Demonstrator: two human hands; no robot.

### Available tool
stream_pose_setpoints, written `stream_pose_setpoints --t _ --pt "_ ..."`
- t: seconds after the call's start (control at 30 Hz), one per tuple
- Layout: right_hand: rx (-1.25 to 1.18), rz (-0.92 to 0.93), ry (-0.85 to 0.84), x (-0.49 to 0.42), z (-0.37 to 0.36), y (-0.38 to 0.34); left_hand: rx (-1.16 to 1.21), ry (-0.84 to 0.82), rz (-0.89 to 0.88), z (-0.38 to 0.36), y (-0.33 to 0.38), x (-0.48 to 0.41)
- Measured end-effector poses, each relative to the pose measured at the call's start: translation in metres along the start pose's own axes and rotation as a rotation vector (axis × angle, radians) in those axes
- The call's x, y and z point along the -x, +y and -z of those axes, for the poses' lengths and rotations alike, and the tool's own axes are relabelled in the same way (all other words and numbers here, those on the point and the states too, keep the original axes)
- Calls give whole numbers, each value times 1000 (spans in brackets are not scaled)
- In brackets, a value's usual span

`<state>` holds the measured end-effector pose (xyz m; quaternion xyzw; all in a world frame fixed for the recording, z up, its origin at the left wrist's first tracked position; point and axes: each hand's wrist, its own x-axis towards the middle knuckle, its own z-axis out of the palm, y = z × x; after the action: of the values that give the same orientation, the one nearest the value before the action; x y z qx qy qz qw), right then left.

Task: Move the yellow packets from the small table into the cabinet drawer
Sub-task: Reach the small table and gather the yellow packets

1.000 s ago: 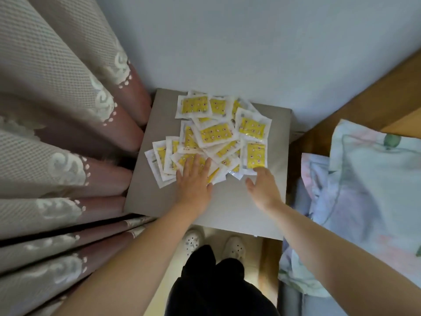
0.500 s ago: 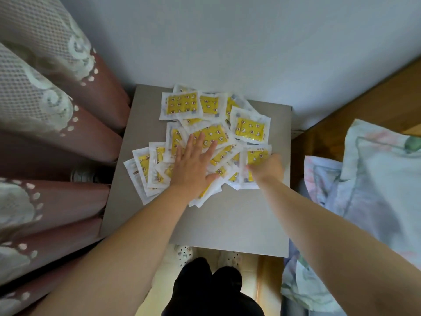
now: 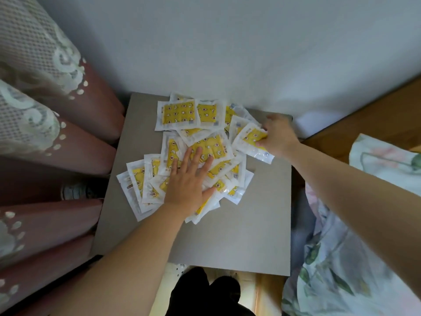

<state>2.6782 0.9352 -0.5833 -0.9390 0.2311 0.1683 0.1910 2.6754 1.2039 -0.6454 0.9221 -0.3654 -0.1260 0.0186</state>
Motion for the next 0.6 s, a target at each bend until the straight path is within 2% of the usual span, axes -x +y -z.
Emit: stream_pose_setpoints --t 0.1,0.27,0.4,0.47,0.6 --pt "98 1 -98 -19 -17 -7 23 35 -5 -2 0 0" --pt "111 -122 80 -6 -30 -19 6 -9 -7 1 0 0" --pt "278 -141 131 -1 -29 -24 -20 -38 -12 6 0 -3" --pt "230 -199 102 -1 -27 -21 -18 -71 -24 8 -1 -3" --pt "-55 -272 6 8 -24 -13 -6 -123 2 14 1 -4"
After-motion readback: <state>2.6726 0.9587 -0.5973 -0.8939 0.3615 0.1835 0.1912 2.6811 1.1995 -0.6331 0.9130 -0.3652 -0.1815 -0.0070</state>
